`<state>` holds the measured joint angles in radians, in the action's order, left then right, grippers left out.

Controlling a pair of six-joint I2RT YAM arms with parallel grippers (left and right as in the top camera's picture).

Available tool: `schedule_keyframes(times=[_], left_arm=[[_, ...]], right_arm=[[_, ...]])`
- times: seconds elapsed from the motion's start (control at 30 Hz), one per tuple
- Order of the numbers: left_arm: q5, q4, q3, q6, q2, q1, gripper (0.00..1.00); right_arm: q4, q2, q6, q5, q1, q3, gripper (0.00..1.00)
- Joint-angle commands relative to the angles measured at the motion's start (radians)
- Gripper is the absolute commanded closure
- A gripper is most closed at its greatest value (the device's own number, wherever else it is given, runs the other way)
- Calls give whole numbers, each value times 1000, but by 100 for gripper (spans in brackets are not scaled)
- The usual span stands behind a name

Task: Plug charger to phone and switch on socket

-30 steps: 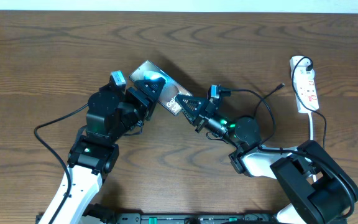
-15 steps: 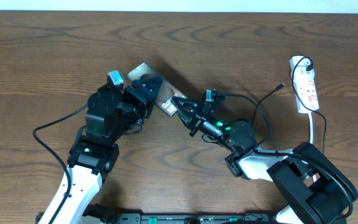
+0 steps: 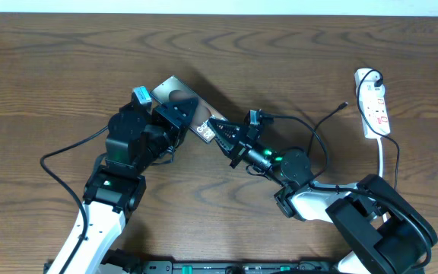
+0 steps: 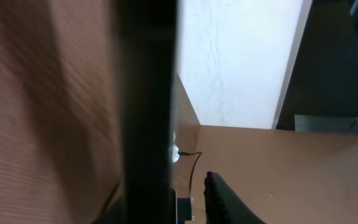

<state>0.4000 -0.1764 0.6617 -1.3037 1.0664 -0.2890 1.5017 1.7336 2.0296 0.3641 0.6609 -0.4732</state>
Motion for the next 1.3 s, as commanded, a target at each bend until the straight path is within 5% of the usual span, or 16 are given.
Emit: schedule_keyframes(times=[0.0, 0.07, 0.43, 0.77, 0.9, 0.93, 0.97, 1.0, 1.2, 1.27], left_arm=[[-6, -12, 3, 13, 17, 1, 81], [-5, -12, 3, 13, 26, 1, 92], [-47, -13, 3, 13, 58, 2, 93], [-100, -12, 3, 145, 58, 10, 93], [-122, -5, 3, 206, 58, 44, 93], [-123, 0, 3, 212, 58, 55, 93], [-122, 12, 3, 212, 58, 71, 93], [-121, 21, 3, 212, 58, 83, 92], [-62, 128, 3, 267, 58, 138, 92], [-45, 149, 3, 290, 58, 140, 93]], right_arm=[[10, -8, 19, 31, 14, -16, 99], [10, -8, 19, 31, 14, -16, 99], [7, -8, 19, 73, 14, -16, 94], [-114, -8, 15, 206, 14, -16, 58], [-212, -8, 5, 274, 14, -16, 27], [-230, -8, -19, 275, 14, -16, 20], [-253, -8, -74, 272, 14, -16, 3], [-292, -8, -172, 257, 13, -16, 1], [-600, -8, -728, 76, 12, -16, 1], [-634, -9, -802, 44, 6, -16, 1]])
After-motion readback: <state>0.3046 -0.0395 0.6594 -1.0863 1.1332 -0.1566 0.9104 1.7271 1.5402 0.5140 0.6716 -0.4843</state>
